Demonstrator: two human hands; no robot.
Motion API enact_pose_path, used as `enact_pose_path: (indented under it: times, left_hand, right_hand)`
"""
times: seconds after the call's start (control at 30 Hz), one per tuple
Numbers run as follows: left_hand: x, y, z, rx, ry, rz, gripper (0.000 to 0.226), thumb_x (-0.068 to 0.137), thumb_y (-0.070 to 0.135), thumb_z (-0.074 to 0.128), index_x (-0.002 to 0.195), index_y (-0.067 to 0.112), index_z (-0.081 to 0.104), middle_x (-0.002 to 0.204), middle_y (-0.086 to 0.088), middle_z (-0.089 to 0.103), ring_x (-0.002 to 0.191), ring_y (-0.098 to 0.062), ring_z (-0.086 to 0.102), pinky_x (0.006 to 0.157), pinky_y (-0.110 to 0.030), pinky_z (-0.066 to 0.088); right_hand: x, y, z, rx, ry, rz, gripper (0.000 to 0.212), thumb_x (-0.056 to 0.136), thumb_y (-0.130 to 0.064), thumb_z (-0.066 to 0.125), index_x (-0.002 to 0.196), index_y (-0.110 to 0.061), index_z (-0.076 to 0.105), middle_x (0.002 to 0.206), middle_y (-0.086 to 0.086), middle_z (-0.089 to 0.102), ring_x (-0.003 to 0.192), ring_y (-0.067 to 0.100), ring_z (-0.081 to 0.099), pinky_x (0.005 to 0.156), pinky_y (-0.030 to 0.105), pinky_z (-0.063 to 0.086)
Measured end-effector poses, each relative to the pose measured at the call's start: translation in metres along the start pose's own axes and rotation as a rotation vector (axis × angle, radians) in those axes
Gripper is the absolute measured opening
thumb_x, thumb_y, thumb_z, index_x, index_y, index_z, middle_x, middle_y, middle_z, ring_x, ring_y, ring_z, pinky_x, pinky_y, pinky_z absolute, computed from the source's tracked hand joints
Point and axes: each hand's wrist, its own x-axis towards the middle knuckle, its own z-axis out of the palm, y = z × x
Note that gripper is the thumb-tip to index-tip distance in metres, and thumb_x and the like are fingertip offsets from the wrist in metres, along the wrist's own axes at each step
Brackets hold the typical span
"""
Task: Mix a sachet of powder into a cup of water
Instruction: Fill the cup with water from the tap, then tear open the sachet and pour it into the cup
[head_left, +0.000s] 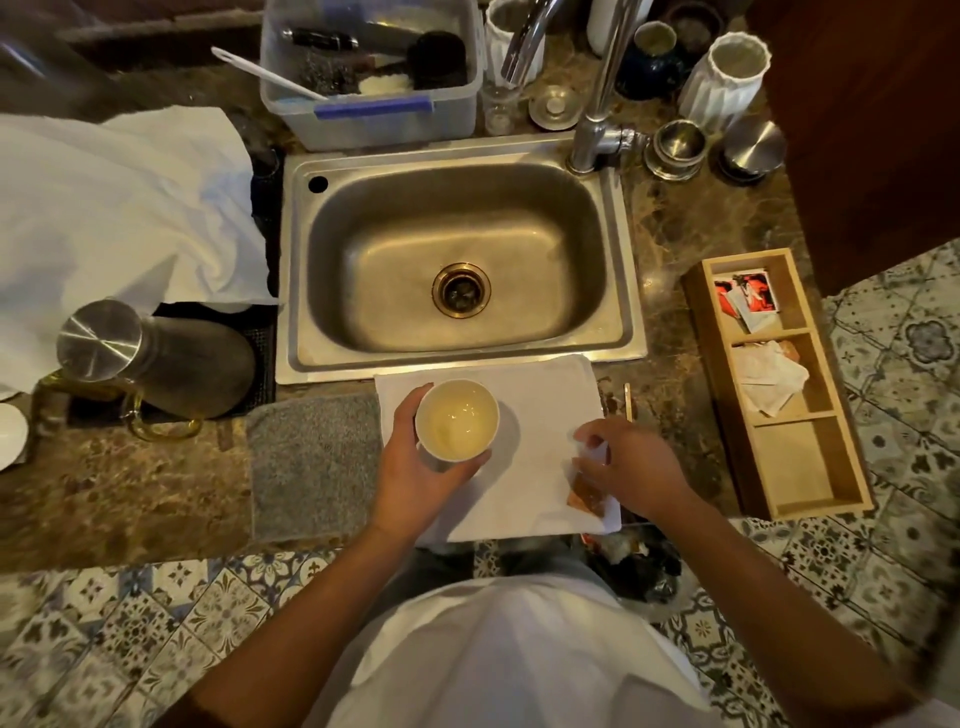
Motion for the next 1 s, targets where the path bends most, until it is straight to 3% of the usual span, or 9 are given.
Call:
enact_pose_path:
  times: [0.17, 0.3, 0.37, 0.5, 0.6, 0.77, 0.9, 1.0]
  left_hand:
    - [-0.006, -0.011, -0.002, 0.018, -0.031, -0.045, 0.106, 0.064, 0.033, 0.094, 0.150, 0.029, 0.033, 0.146, 0.011, 0.045, 0.136, -0.010, 0.042, 0.109, -0.032, 0.036]
    - [-0.028, -0.026, -0.005, 0.025, -0.026, -0.136, 0.108, 0.062, 0.047, 0.087, 0.152, 0.026, 0.032, 0.147, 0.004, 0.049, 0.130, -0.014, 0.050, 0.104, -0.035, 0.044]
    - [-0.042, -0.031, -0.005, 0.039, 0.006, -0.174, 0.094, 0.069, 0.044, 0.086, 0.147, 0.029, 0.036, 0.134, 0.006, 0.055, 0.119, -0.013, 0.056, 0.098, -0.036, 0.050]
    - [-0.064, -0.032, 0.011, 0.005, 0.015, -0.229, 0.031, 0.093, 0.026, 0.071, 0.117, 0.038, 0.057, 0.113, 0.011, 0.067, 0.100, -0.010, 0.067, 0.088, -0.049, 0.060]
    - [-0.070, -0.029, 0.037, 0.026, -0.063, -0.173, 0.013, 0.097, 0.026, 0.061, 0.105, 0.035, 0.066, 0.110, 0.012, 0.074, 0.095, -0.012, 0.071, 0.087, -0.049, 0.060]
    - [-0.053, -0.020, 0.092, 0.154, -0.206, -0.047, 0.023, 0.095, 0.036, 0.061, 0.112, 0.025, 0.071, 0.106, 0.008, 0.074, 0.092, -0.006, 0.068, 0.084, -0.031, 0.057]
    - [-0.033, -0.005, 0.122, 0.267, -0.249, -0.006, 0.051, 0.086, 0.057, 0.055, 0.115, 0.019, 0.072, 0.102, 0.004, 0.072, 0.087, -0.011, 0.065, 0.079, -0.023, 0.052]
    - [-0.021, -0.001, 0.137, 0.344, -0.282, 0.037, 0.037, 0.089, 0.044, 0.068, 0.115, 0.018, 0.072, 0.107, -0.001, 0.071, 0.093, -0.014, 0.063, 0.082, -0.021, 0.046]
  right_hand:
    - [-0.004, 0.006, 0.006, -0.101, -0.012, 0.003, 0.036, 0.087, -0.039, 0.076, 0.121, -0.030, 0.067, 0.122, -0.008, 0.069, 0.093, 0.000, 0.055, 0.089, 0.028, 0.054]
    - [-0.009, 0.011, 0.006, -0.138, -0.015, 0.003, 0.037, 0.087, -0.031, 0.076, 0.122, -0.028, 0.066, 0.122, -0.004, 0.068, 0.098, 0.010, 0.065, 0.086, 0.028, 0.056]
    - [-0.011, 0.015, 0.007, -0.130, -0.019, 0.009, 0.042, 0.085, -0.027, 0.077, 0.125, -0.028, 0.063, 0.122, -0.003, 0.068, 0.099, 0.013, 0.067, 0.085, 0.029, 0.058]
    - [-0.016, 0.023, 0.009, -0.108, -0.033, 0.020, 0.048, 0.082, -0.026, 0.081, 0.125, -0.028, 0.061, 0.122, -0.004, 0.066, 0.098, 0.013, 0.066, 0.083, 0.029, 0.058]
    - [-0.017, 0.029, 0.011, -0.122, -0.027, -0.002, 0.040, 0.082, -0.026, 0.081, 0.117, -0.028, 0.062, 0.117, -0.004, 0.067, 0.091, 0.011, 0.065, 0.077, 0.027, 0.058]
    - [-0.017, 0.038, 0.013, -0.108, -0.025, -0.008, 0.031, 0.087, -0.024, 0.077, 0.115, -0.027, 0.063, 0.110, -0.004, 0.065, 0.086, 0.013, 0.064, 0.075, 0.031, 0.059]
    - [-0.015, 0.048, 0.013, -0.045, 0.000, -0.041, 0.016, 0.088, -0.024, 0.073, 0.102, -0.027, 0.066, 0.099, -0.004, 0.066, 0.081, 0.017, 0.062, 0.071, 0.035, 0.056]
    - [-0.013, 0.053, 0.013, 0.040, 0.009, -0.052, 0.013, 0.089, -0.024, 0.069, 0.087, -0.034, 0.060, 0.087, -0.007, 0.063, 0.077, 0.019, 0.062, 0.067, 0.032, 0.052]
